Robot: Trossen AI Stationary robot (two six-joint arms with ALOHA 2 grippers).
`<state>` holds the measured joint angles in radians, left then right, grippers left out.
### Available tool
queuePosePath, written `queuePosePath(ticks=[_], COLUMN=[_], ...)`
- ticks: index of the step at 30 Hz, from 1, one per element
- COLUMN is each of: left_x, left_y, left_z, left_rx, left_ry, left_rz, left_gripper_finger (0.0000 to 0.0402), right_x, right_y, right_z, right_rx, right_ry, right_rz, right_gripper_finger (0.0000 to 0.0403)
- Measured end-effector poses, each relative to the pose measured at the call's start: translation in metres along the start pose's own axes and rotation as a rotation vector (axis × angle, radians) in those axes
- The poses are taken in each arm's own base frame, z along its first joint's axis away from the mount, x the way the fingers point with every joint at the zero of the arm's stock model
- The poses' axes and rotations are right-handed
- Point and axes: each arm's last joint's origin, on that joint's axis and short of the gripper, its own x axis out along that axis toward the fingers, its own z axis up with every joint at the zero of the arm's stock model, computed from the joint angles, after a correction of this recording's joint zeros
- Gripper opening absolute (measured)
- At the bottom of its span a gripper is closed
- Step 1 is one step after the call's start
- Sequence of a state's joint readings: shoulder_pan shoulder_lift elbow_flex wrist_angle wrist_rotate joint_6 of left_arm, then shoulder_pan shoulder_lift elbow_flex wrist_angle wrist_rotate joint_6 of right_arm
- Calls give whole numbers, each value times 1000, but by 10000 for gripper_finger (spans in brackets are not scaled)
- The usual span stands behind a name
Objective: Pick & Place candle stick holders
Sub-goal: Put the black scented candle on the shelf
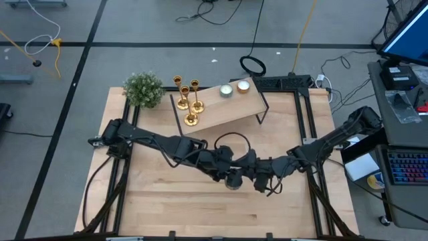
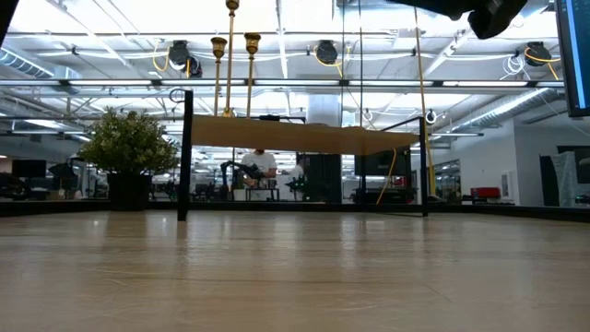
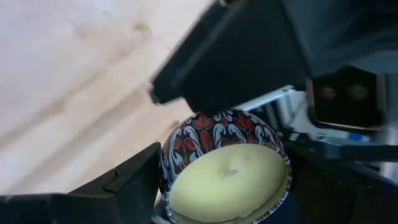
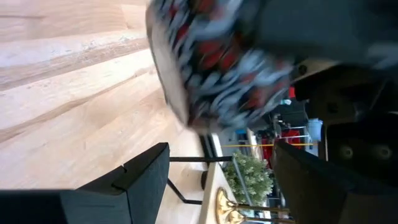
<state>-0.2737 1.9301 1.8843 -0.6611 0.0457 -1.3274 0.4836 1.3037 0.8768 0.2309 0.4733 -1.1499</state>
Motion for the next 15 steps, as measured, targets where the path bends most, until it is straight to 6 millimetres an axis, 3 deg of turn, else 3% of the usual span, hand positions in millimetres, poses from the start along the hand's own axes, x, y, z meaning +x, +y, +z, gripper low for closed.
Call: queuePosePath(ticks=[15], left_x=[0], left_y=[-14], left_z=[-12], left_rx=[-108], left_ry=[-10], left_rz=[-105], left_gripper_finger=[298], right_x=[-16], right_y=[6], right_z=[26], right_rx=[-43], right_ry=[14], right_rz=[-77], right_gripper_finger=[267])
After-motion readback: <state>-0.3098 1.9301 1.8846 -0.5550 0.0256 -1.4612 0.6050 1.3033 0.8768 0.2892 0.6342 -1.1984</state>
